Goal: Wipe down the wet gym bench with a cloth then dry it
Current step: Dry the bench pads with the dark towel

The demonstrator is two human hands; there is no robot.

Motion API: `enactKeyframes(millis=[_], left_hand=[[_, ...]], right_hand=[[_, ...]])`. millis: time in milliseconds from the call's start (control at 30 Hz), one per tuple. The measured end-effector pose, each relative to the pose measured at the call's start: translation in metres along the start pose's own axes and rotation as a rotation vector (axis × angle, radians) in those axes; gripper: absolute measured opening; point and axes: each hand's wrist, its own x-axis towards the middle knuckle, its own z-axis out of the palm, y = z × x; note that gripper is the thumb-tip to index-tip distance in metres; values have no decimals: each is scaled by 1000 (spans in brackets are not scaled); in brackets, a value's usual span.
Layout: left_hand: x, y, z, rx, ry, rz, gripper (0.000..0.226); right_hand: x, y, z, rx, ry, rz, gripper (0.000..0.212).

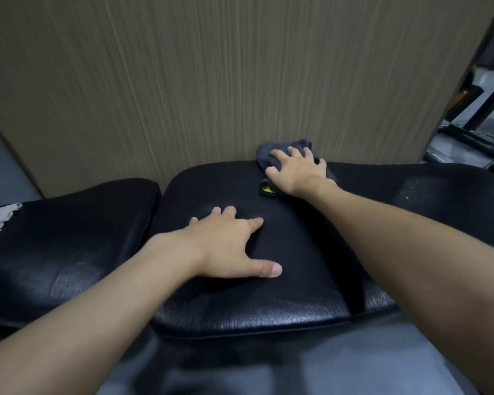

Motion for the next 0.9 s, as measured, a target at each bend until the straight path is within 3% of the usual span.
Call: enactKeyframes(millis=[533, 633, 733, 900], left_hand=[[-4, 3, -8, -12, 7, 8, 103], [5, 9, -12, 17, 137, 87, 83], [9, 15, -10, 1, 133, 114, 73], [10, 28, -13, 62, 28, 114, 97]], right_hand=[[-240, 27, -16, -109, 55, -137, 75], [-236, 25, -17, -72, 90, -160, 72], [-204, 25, -10, -70, 88, -108, 73], [-105, 42, -8, -63, 45, -38, 58]])
